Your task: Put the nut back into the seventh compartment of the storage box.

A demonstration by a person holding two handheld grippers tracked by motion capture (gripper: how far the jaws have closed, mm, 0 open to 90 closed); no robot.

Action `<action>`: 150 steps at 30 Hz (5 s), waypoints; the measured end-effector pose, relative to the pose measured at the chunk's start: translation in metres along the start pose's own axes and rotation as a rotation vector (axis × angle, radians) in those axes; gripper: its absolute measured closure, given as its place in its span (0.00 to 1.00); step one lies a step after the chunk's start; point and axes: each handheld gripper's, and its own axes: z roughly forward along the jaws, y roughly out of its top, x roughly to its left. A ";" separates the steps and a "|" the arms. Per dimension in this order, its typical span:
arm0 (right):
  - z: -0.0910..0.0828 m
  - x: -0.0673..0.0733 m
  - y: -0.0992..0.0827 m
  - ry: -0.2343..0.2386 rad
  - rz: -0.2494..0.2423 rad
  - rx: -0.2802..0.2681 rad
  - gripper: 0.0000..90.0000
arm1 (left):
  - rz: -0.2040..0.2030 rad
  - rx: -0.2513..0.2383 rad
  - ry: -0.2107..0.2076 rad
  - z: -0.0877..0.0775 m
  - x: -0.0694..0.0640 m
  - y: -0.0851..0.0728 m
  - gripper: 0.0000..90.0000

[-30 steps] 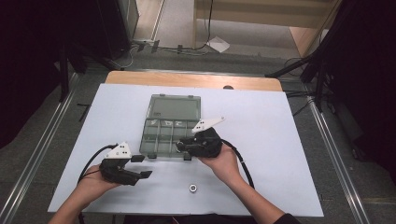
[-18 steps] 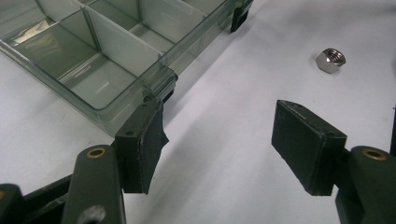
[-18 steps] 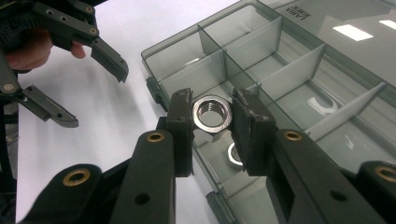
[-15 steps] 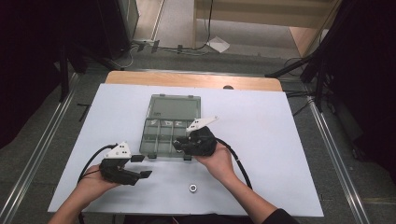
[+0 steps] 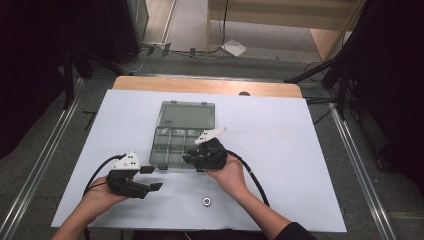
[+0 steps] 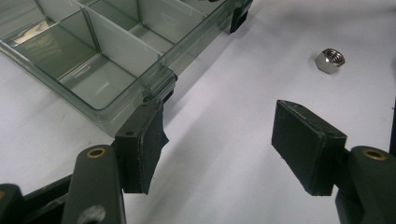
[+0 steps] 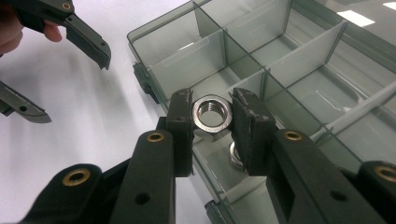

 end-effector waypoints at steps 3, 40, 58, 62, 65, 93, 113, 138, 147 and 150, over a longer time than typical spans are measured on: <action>0.002 0.001 -0.001 0.000 0.000 0.004 0.79 | -0.003 -0.017 -0.002 0.001 0.000 0.000 0.38; -0.026 0.014 -0.015 0.079 -0.056 -0.039 0.39 | -0.008 -0.018 0.000 0.000 0.001 -0.001 0.38; -0.052 0.015 -0.034 0.129 -0.089 -0.086 0.36 | -0.006 -0.024 -0.003 0.000 0.001 0.000 0.38; -0.057 0.017 -0.035 0.137 -0.091 -0.102 0.35 | -0.006 -0.021 -0.002 0.000 0.001 0.000 0.38; -0.060 0.018 -0.039 0.137 -0.093 -0.106 0.35 | -0.007 -0.022 -0.003 0.000 0.001 0.000 0.38; -0.063 0.023 -0.073 0.123 -0.089 -0.058 0.37 | -0.001 -0.024 -0.003 0.001 0.001 0.001 0.38; -0.053 0.027 -0.086 0.124 -0.100 -0.005 0.38 | 0.004 -0.024 -0.004 0.002 0.001 0.003 0.38; -0.043 0.038 -0.097 0.157 -0.142 0.074 0.57 | 0.004 -0.023 -0.002 0.002 0.000 0.003 0.38; -0.041 0.039 -0.099 0.143 -0.153 0.100 0.65 | 0.003 -0.023 -0.003 0.002 0.000 0.003 0.38; -0.041 0.039 -0.099 0.134 -0.154 0.098 0.68 | 0.003 -0.024 -0.003 0.002 0.000 0.003 0.38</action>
